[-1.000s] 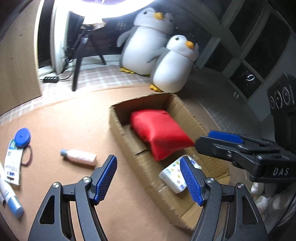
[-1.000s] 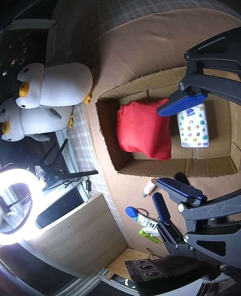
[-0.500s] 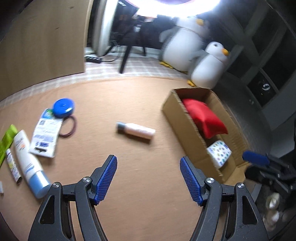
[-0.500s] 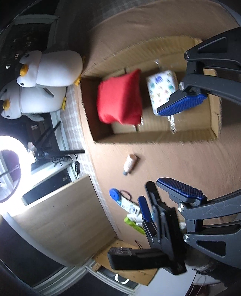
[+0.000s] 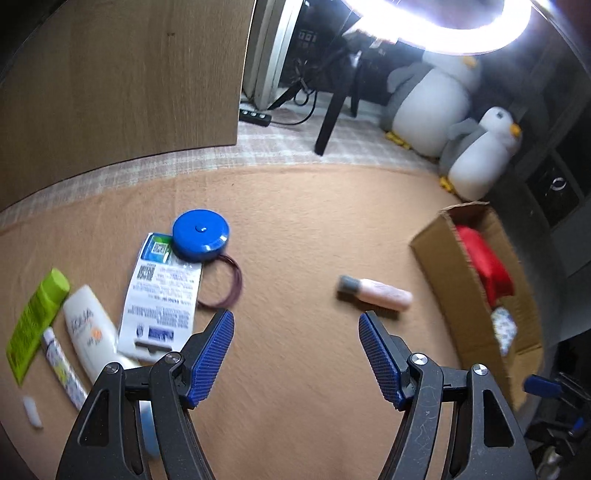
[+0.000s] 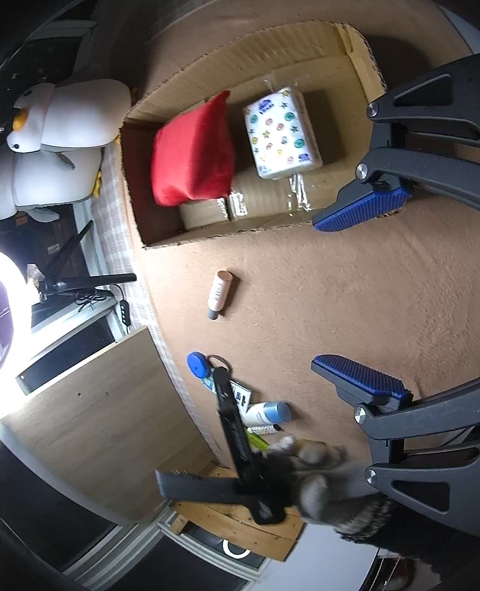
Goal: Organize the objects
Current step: 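Move the left gripper toward the purple cord on the floor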
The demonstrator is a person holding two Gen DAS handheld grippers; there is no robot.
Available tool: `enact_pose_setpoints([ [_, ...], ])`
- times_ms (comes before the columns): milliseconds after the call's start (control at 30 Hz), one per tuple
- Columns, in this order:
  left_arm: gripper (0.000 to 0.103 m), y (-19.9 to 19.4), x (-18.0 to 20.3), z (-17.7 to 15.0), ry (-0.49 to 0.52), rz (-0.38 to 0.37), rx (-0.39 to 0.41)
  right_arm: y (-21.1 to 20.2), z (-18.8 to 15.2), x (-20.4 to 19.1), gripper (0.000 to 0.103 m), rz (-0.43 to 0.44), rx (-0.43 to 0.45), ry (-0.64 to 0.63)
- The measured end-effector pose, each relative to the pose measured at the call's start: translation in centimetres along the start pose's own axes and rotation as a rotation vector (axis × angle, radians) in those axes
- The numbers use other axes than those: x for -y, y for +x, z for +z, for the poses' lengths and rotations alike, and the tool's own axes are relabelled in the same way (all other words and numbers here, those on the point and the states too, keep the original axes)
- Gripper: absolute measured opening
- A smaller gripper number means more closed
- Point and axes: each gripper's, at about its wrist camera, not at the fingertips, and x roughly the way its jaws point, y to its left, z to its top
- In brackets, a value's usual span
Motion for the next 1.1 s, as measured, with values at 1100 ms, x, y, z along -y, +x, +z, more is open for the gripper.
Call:
enact_pose_setpoints([
  [1100, 0.073, 2.6, 0.6, -0.8, 0.038, -0.158, -0.115, 1.3, -1.3, 1.8, 0.066, -0.007, -0.067, 0.064],
])
